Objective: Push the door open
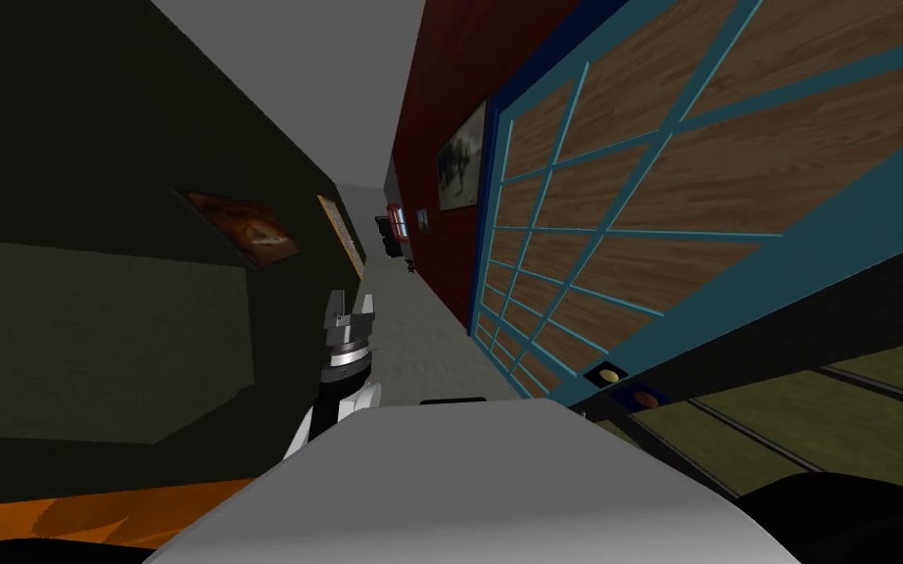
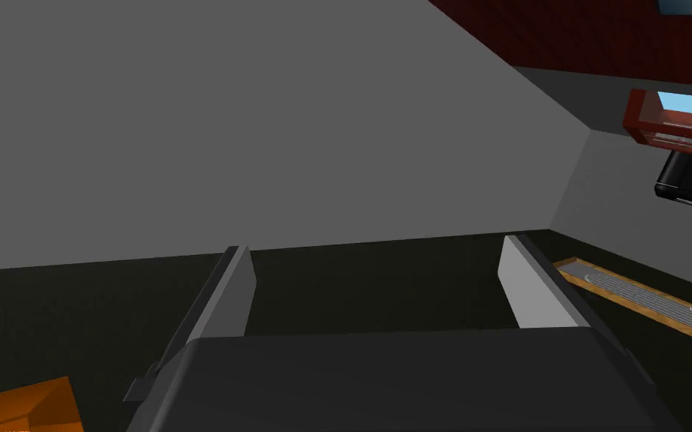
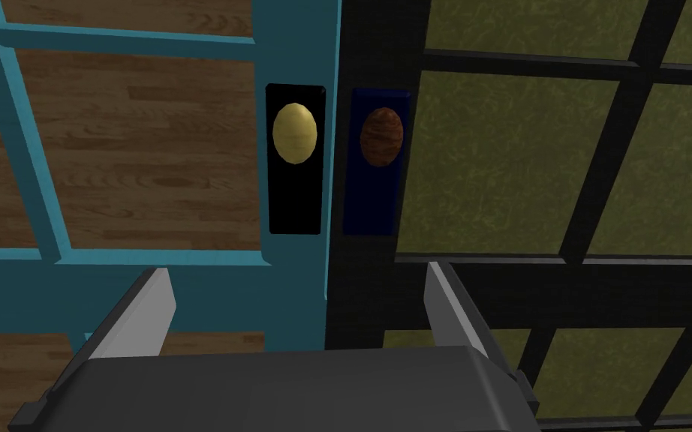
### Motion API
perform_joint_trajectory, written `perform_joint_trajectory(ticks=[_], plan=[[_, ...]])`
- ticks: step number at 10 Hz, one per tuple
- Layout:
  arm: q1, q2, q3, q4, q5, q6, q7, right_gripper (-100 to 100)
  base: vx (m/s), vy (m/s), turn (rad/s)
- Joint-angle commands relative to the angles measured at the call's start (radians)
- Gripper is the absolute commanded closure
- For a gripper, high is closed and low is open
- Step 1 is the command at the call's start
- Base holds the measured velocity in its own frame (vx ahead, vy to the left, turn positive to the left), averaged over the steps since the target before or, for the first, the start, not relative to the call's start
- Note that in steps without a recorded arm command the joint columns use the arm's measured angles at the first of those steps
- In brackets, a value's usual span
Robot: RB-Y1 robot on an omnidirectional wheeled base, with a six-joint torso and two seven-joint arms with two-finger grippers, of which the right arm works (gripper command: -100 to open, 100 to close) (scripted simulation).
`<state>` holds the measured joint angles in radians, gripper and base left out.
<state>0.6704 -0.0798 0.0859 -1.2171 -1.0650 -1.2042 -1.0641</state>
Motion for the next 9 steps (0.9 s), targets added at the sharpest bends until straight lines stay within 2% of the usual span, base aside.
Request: perform_joint_trajectory(ticks=[1,4,6,7,9], plan=[[-0.001,0.003,-0.001,0.018,-0.021,-0.014,-0.018,-100,-0.099,-0.157,0.26],[-0.003,0.011,-0.006,0.055,-0.063,-0.045,-0.056,-100,-0.102,-0.206,0.256],[-0.007,0.013,-0.011,0.07,-0.082,-0.058,-0.072,-100,-0.06,-0.196,0.176],[-0.007,0.011,-0.011,0.062,-0.078,-0.05,-0.063,-100,-0.018,-0.09,0.034],[-0.007,0.009,-0.011,0.062,-0.079,-0.052,-0.065,-100,-0.165,0.012,0.017]])
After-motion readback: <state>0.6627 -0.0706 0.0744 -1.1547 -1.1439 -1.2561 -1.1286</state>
